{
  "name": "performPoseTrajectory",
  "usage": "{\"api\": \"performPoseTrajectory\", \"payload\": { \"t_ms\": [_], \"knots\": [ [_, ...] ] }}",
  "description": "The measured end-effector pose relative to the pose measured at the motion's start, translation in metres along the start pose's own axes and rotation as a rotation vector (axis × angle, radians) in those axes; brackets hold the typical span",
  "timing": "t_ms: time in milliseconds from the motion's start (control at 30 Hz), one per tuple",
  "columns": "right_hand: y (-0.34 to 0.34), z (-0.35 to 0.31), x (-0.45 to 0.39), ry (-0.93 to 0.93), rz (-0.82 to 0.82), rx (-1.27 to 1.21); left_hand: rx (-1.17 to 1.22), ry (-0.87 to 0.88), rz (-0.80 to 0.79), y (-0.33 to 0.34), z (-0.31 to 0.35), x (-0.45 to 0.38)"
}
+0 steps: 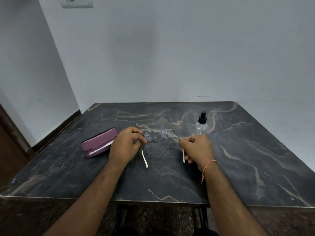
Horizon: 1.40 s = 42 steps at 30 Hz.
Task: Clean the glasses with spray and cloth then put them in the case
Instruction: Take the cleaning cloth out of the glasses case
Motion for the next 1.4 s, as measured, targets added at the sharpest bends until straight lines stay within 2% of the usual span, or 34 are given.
{"api": "performPoseTrajectory", "payload": {
  "t_ms": [433,667,767,867,1033,1167,1267,1400],
  "knots": [
    [-0.005,-0.007,0.006,-0.029,0.048,-0.005,-0.011,-0.007,-0.027,-0.004,0.006,0.006],
    [-0.008,-0.012,0.013,-0.094,0.090,0.000,0.054,0.001,0.130,-0.037,0.005,0.028],
    [-0.009,-0.021,0.017,-0.197,0.120,0.057,0.045,-0.003,0.197,-0.068,-0.014,0.038],
    [-0.007,-0.033,0.021,-0.311,0.122,0.157,0.011,-0.041,0.191,-0.098,-0.049,0.042],
    [-0.006,-0.066,0.036,-0.601,0.202,0.255,-0.061,-0.317,0.165,-0.124,-0.111,0.046],
    [0.021,-0.094,0.041,-0.794,0.085,0.313,0.045,-0.480,0.152,-0.122,-0.133,0.042],
    [0.048,-0.120,0.041,-0.887,-0.013,0.356,0.040,-0.490,0.097,-0.115,-0.138,0.040],
    [0.101,-0.148,0.033,-0.890,-0.226,0.439,0.126,-0.455,0.055,-0.112,-0.137,0.042]
  ]
}}
Point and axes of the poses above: each hand's wrist, its own x-axis away from the middle knuckle, its own y-axis out of the palm, z = x × y, the point moved 8 cm from there along -x, towards the middle knuckle, and after that the axes turned 15 degrees about -y, right-handed, at the moved point
